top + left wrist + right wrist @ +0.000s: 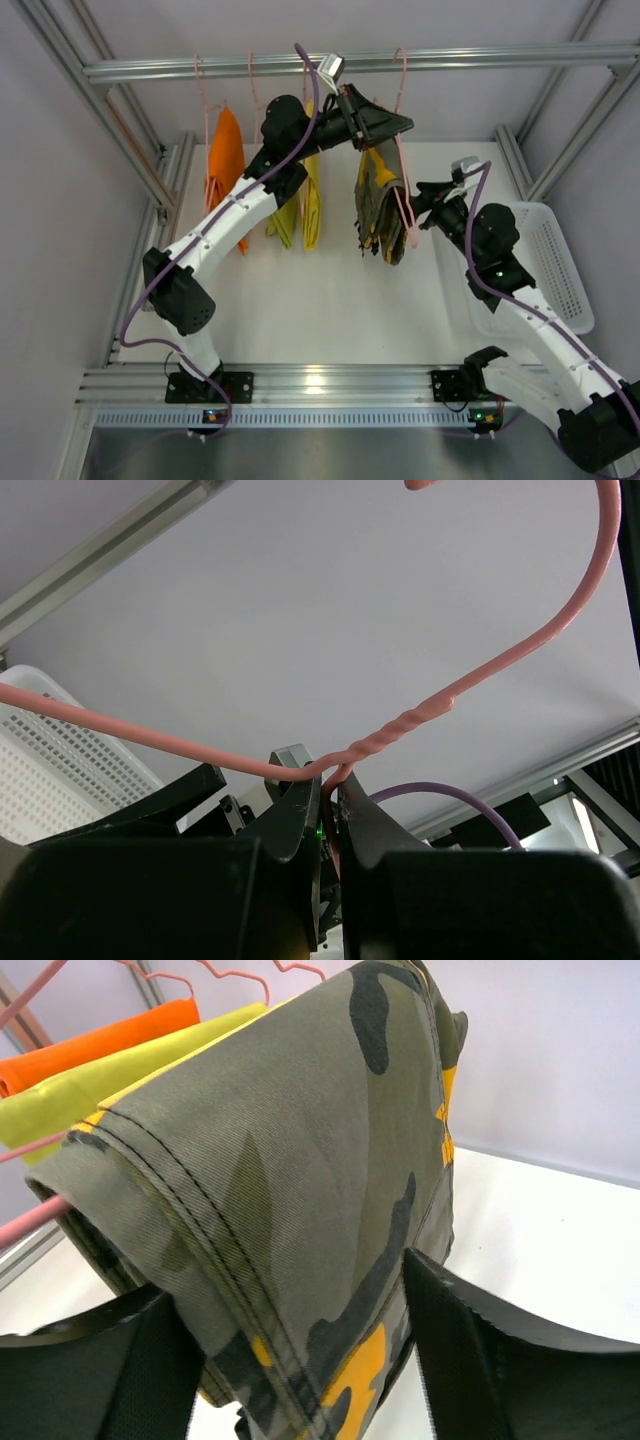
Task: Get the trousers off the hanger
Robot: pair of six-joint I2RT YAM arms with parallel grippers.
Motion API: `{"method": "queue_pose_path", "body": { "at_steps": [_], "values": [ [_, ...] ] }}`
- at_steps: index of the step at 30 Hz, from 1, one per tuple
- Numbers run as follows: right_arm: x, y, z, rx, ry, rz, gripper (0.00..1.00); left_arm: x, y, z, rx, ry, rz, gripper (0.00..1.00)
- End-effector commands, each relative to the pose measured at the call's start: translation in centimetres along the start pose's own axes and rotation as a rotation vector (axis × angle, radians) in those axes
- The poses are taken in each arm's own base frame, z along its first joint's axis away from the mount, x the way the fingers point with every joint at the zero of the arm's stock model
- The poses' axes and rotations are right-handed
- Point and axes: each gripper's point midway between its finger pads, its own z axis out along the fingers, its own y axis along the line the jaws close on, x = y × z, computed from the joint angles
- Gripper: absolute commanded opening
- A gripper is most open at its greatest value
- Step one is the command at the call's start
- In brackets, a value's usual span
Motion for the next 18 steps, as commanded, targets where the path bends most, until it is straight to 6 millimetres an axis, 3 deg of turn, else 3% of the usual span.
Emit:
{"method": "queue_pose_path", "body": {
  "at_steps": [1, 2, 4, 5, 8, 9, 12, 15, 18],
  "values": [
    [-4.2, -0.2, 1.2, 0.024, -0.141, -0.052, 0.68, -0.6, -11.5, -1.5, 0.268, -0.049, 0.156, 0.0],
    [-4.7, -0.1, 1.3, 0.023, -0.157, -0.058, 0.55, -0.3, -11.4, -1.4, 0.269, -0.043, 0.154, 0.0],
    [-5.0, 0.0, 1.5, 0.014, -0.161, -0.07, 0.38, -0.1, -11.5, -1.5, 0.272, -0.036, 0.153, 0.0],
    [-5.4, 0.2, 1.5, 0.009, -0.164, -0.072, 0.22, 0.0, -11.4, -1.5, 0.269, -0.033, 0.151, 0.0],
    [-7.0, 0.5, 1.1, 0.01, -0.17, -0.071, 0.0, 0.4, -11.0, -1.8, 0.262, -0.025, 0.155, 0.0],
    [-6.8, 0.4, 0.9, 0.021, -0.146, -0.066, 0.0, 0.7, -10.1, -1.8, 0.245, -0.016, 0.147, 0.0],
    [-9.1, 0.8, -0.4, 0.018, -0.178, -0.086, 0.0, 1.5, -9.3, -2.3, 0.231, 0.006, 0.172, 0.0],
    [-13.2, 1.6, -2.7, 0.018, -0.266, -0.152, 0.0, 3.3, -6.9, -3.2, 0.201, 0.05, 0.212, 0.0],
    [-15.8, 1.5, -4.3, 0.036, -0.32, -0.206, 0.0, 4.3, -5.7, -3.7, 0.191, 0.078, 0.245, 0.0]
  ]
}}
